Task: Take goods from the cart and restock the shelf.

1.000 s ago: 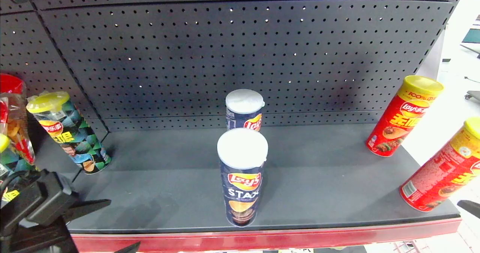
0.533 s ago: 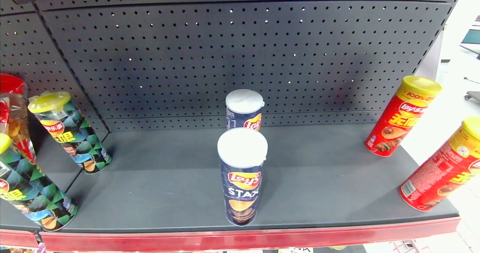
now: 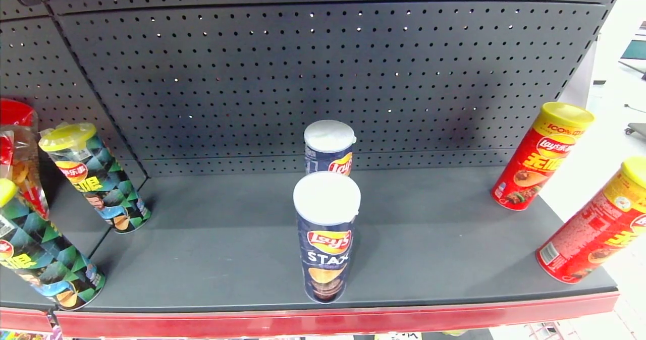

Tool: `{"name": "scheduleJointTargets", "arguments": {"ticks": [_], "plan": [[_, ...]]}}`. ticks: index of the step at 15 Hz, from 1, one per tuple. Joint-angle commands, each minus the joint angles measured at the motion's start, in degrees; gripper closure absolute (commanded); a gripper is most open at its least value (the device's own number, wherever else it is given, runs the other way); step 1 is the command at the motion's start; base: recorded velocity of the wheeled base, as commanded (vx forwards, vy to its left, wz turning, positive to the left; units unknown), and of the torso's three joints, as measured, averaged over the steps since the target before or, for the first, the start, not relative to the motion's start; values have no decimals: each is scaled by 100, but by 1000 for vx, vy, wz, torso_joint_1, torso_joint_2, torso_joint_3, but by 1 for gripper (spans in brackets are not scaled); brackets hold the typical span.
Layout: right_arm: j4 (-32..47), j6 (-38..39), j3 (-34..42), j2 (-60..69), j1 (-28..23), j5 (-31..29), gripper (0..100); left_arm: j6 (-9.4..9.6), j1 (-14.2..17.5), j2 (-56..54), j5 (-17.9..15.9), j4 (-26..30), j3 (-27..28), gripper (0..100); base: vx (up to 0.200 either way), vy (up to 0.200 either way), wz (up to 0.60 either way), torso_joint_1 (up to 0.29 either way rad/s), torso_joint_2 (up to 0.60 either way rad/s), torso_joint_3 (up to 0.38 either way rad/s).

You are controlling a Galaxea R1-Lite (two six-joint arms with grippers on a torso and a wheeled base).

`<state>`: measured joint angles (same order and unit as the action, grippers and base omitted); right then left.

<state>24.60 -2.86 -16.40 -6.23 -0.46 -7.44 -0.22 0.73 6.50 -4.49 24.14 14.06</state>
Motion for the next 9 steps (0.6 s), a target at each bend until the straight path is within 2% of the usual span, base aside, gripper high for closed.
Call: {"name": "scheduleJointTargets", "arguments": {"ticks": [1, 2, 3, 4, 5, 7, 9], "plan": [[-597, -162, 576, 623, 81, 1438, 0, 22, -170, -421, -290, -322, -237, 0, 0, 0, 0, 0, 0, 0], [-1159, -513, 875, 614, 46, 1570, 0, 66, -143, -509, -641, -1051, -632, 0, 0, 0, 0, 0, 0, 0], [-1643, -672, 1104, 614, 46, 1473, 0, 83, -82, -650, -641, -1640, -896, 0, 0, 0, 0, 0, 0, 0], [-2161, -469, 1350, 614, 46, 1297, 0, 83, -82, -650, -378, -1711, -940, 0, 0, 0, 0, 0, 0, 0], [-2548, 119, 1525, 623, 46, 1007, 0, 75, -82, -650, -26, -1719, -949, 0, 0, 0, 0, 0, 0, 0], [-2592, 330, 1534, 614, 46, 1042, 0, 75, -82, -650, 27, -1719, -957, 0, 0, 0, 0, 0, 0, 0], [-2592, 348, 1552, 614, 46, 1517, 0, 92, -82, -650, 79, -1728, -957, 0, 0, 0, 0, 0, 0, 0]]}}
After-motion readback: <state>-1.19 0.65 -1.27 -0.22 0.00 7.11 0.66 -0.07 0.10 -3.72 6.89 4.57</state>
